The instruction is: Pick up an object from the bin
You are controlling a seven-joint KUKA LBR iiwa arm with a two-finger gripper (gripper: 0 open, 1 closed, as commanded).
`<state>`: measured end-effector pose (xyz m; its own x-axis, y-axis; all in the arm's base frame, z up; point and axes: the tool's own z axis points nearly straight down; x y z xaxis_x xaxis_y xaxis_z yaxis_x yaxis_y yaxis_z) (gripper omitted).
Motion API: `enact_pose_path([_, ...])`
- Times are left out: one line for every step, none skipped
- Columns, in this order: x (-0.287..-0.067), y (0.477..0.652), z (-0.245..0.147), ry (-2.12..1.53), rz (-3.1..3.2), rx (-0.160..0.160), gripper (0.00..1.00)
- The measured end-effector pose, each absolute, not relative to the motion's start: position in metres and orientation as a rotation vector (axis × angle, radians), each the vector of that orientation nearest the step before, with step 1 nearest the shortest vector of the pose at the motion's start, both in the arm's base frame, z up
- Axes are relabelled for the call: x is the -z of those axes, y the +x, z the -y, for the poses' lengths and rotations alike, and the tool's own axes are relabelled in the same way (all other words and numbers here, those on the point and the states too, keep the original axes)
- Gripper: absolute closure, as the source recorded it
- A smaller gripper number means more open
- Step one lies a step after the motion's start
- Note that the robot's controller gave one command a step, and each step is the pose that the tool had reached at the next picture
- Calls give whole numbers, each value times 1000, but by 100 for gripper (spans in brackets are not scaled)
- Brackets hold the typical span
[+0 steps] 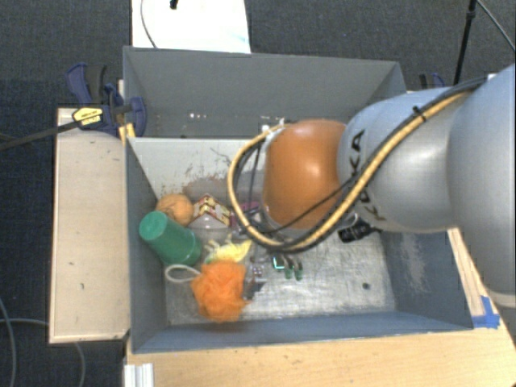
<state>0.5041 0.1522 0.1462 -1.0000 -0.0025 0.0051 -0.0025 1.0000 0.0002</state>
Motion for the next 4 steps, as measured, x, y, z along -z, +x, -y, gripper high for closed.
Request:
enact_pose_path([-150,506,-152,-4,3144,2,0])
enact_pose_path([-78,574,-150,454,3133,6,100])
enact_pose_path([-78,573,-150,451,3133,6,100])
enact_pose_path([-189,566,-177,697,3066,2,100])
